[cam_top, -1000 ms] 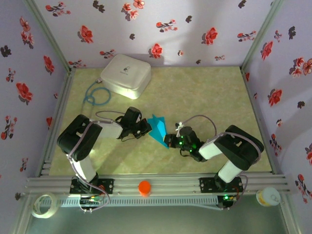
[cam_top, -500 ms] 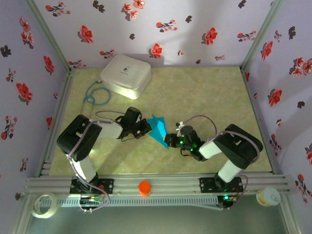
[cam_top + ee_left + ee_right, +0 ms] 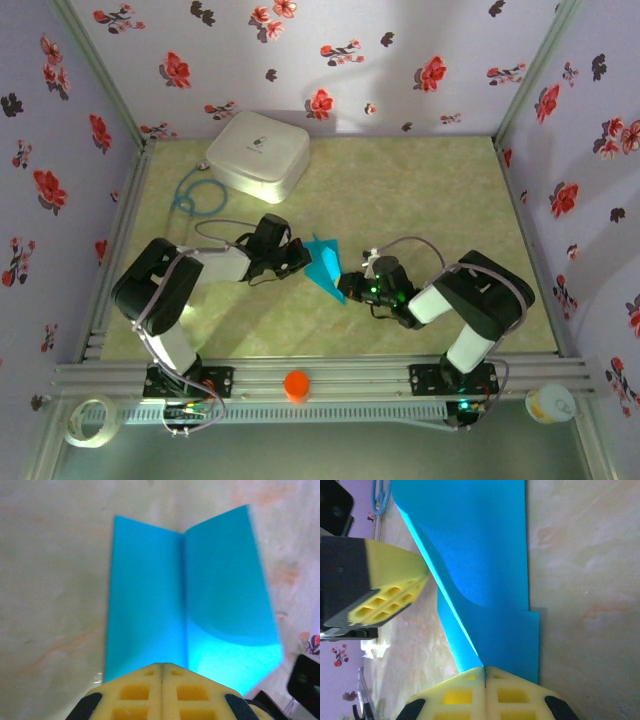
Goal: Fold a paper plane with a square sheet of paper (pick it up from the middle)
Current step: Fourth fold the wing at the center of the table.
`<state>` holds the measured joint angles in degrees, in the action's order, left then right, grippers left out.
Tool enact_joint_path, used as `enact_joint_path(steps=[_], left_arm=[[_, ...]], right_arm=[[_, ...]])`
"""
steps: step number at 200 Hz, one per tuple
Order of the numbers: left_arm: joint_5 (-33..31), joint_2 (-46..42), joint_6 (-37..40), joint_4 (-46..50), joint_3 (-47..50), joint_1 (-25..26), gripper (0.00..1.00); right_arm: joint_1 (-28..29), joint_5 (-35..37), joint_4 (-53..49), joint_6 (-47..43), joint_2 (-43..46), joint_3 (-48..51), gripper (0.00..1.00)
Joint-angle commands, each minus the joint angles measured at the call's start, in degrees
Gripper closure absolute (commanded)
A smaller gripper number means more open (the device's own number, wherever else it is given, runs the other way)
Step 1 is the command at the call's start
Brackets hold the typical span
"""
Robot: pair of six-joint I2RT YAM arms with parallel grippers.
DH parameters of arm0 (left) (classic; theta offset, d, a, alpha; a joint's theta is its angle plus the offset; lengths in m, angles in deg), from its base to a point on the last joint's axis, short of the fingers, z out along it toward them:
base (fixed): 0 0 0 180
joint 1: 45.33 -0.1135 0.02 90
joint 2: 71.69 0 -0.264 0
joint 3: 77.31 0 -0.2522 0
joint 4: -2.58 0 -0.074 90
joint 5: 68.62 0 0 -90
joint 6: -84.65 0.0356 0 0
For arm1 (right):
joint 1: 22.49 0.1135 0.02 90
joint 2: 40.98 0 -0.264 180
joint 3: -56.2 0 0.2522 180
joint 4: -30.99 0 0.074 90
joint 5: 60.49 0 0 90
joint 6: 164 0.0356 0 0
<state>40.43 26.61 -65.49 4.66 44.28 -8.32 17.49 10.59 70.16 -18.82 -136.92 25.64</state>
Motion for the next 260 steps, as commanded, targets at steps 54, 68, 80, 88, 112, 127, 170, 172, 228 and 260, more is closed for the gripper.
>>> enact_joint_path(steps=[54,68,80,88,112,127,170,172,228,260], left_arm=[[7.5,2.8,2.7,-10.6,-3.0,2.2,1.0],[7.7,4.0,2.7,-10.5,-3.9,2.6,1.0],[7.6,5.1,2.5,-9.8,-4.5,2.8,1.0],[7.6,5.7,2.4,-9.8,-4.7,2.8,1.0],[7.2,7.2,2.0,-9.7,-5.1,2.9,1.0],[6.7,7.6,2.0,-9.5,-5.1,2.9,1.0],[6.3,9.0,2.0,-9.3,-5.7,2.9,1.0],[6.3,9.1,2.0,-9.3,-5.7,2.9,1.0],[5.2,10.0,2.3,-8.3,-6.3,2.9,1.0],[4.9,10.6,2.4,-7.8,-6.6,2.9,1.0]], right_arm=[[-1.9,-1.1,0.3,2.7,-2.8,0.6,1.0],[-2.0,-1.2,0.3,2.9,-3.0,0.6,1.0],[-2.1,-1.2,0.5,3.1,-3.1,0.7,1.0],[-2.1,-1.2,0.5,3.3,-3.2,0.7,1.0],[-2.3,-1.3,0.7,3.6,-3.4,0.7,1.0],[-2.5,-1.5,0.6,4.3,-3.5,0.6,1.0],[-3.0,-2.3,0.9,5.1,-4.3,0.5,1.0],[-3.1,-2.3,0.9,5.1,-4.3,0.5,1.0],[-3.4,-3.2,0.5,5.6,-4.8,0.0,1.0],[-3.6,-3.6,0.5,5.8,-5.1,-0.1,1.0]])
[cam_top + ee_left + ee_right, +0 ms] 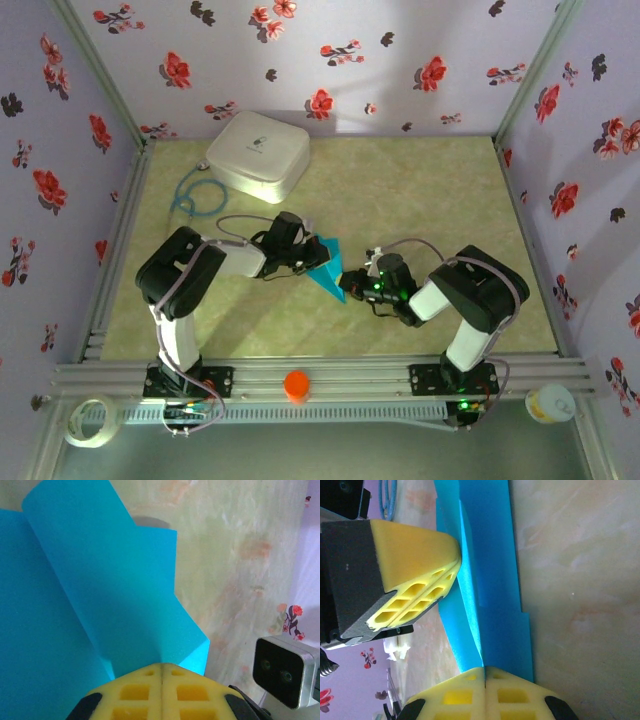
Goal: Fold a paper plane with a square sheet of paper (pick it up from the middle)
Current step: Fourth fold the wing at the center of the table.
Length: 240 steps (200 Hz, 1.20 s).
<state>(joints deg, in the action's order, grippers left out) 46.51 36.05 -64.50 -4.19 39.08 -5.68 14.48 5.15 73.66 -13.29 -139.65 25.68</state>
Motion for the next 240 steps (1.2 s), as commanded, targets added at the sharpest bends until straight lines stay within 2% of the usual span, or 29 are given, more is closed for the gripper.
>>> enact_joint_path(steps=[1,240], left_arm=[[-1.1,1.2,1.5,1.1,-1.4,0.3,1.0],[-1.9,3.9,2.4,6.0,-3.9,0.2,1.0]], right_arm=[[-0.6,1.9,-3.1,0.3,-2.3,-0.1,1.0],[-2.8,0.1,-8.3,2.7,-3.1,-1.3,1.0]])
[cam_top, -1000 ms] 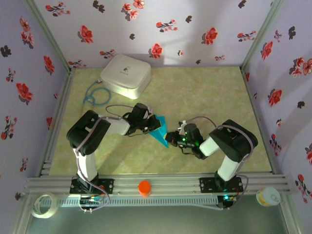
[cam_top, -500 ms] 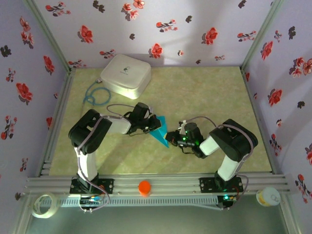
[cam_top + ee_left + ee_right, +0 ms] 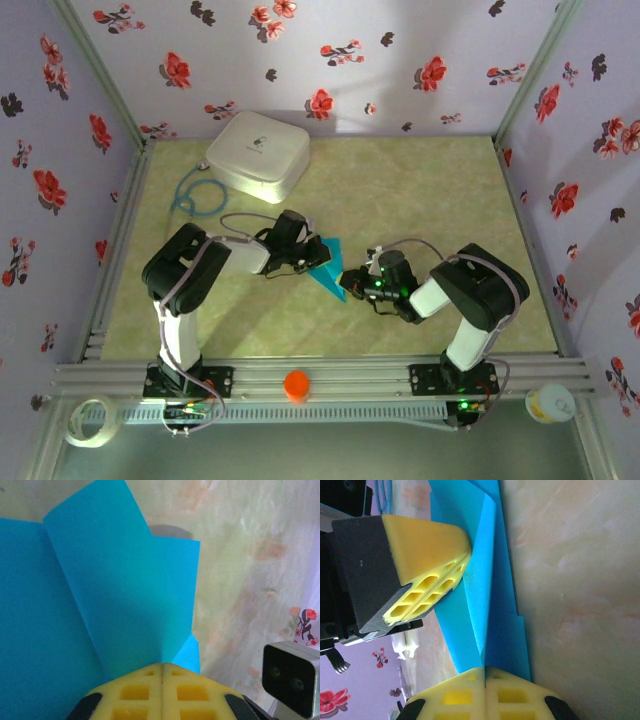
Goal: Fold a paper plane with a square sheet of paper (pick it up from the middle)
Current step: Fourth fold the wing at the center of the table.
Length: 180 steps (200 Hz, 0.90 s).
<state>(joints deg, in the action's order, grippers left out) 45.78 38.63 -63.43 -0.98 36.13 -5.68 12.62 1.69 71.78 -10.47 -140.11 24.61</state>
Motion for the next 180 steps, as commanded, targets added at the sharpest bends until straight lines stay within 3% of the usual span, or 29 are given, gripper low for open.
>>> enact_joint_path(steps=[1,65,117,180], left_arm=[[-1.2,1.3,1.3,2.8,-1.0,0.2,1.0],[-1.6,2.6,2.1,6.2,-2.0,0.2,1.0],[-2.2,2.8,2.4,7.4,-1.6,0.2,1.0],[-2.1,3.0,2.2,7.0,-1.3,0.2,1.0]], right_arm=[[-0.9,3.5,-6.4,-0.1,-2.7,-0.2,1.0],[-1.1,3.1,-6.0,0.5,-3.1,-0.3,1.0],[-0.8,0.4,-6.2,1.2,-1.6,-0.9,0.87],[0.5,1.9,-18.3,-2.7,6.1,-1.5,0.83]])
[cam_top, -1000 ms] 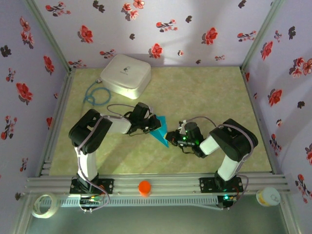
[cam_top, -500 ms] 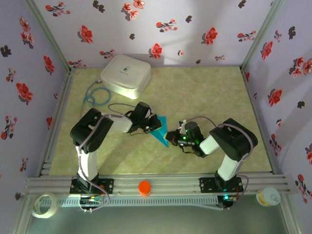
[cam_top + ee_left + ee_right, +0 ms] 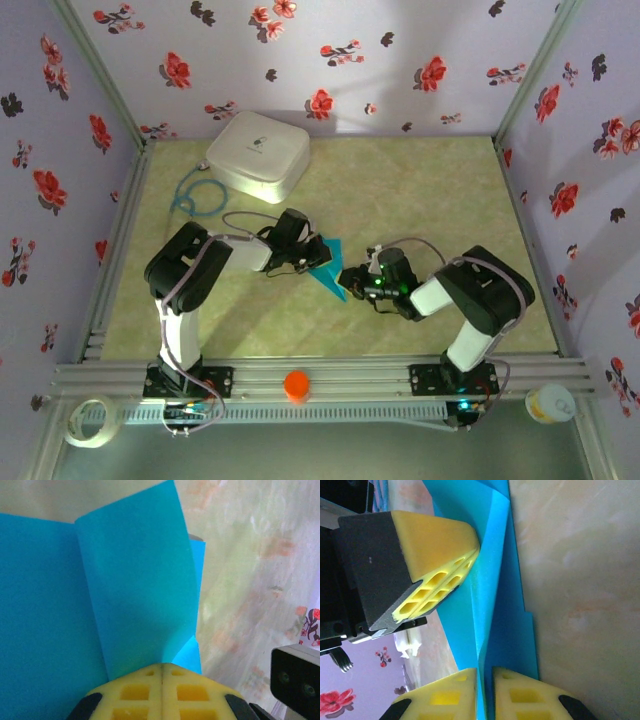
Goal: Fold a paper plane with a square sheet of paper (pick it up from the middle)
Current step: Fourth fold the wing at the center of the table.
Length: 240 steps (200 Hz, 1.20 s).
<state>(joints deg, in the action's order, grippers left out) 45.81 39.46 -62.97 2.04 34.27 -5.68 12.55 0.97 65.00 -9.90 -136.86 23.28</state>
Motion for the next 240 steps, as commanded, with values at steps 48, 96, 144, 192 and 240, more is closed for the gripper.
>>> enact_joint_path(steps=[48,96,144,192,240], left_arm=[[-1.9,2.3,1.6,3.4,0.8,0.2,1.0],[-1.8,2.1,1.5,3.1,1.0,0.3,1.0],[-1.9,2.2,1.4,3.0,1.0,0.2,1.0],[-1.9,2.3,1.2,2.8,1.3,0.2,1.0],[-1.9,2.2,1.2,2.8,1.4,0.1,1.0]], right_arm=[[1.7,1.5,-16.7,-5.0,5.0,-1.2,0.86],[2.7,1.4,-18.2,-4.9,3.4,-1.8,0.85],[2.8,2.2,-23.5,-6.7,5.8,-2.1,0.92],[2.7,1.6,-25.3,-7.2,6.4,-1.7,0.88],[2.7,2.3,-30.8,-8.8,10.1,-2.6,0.83]])
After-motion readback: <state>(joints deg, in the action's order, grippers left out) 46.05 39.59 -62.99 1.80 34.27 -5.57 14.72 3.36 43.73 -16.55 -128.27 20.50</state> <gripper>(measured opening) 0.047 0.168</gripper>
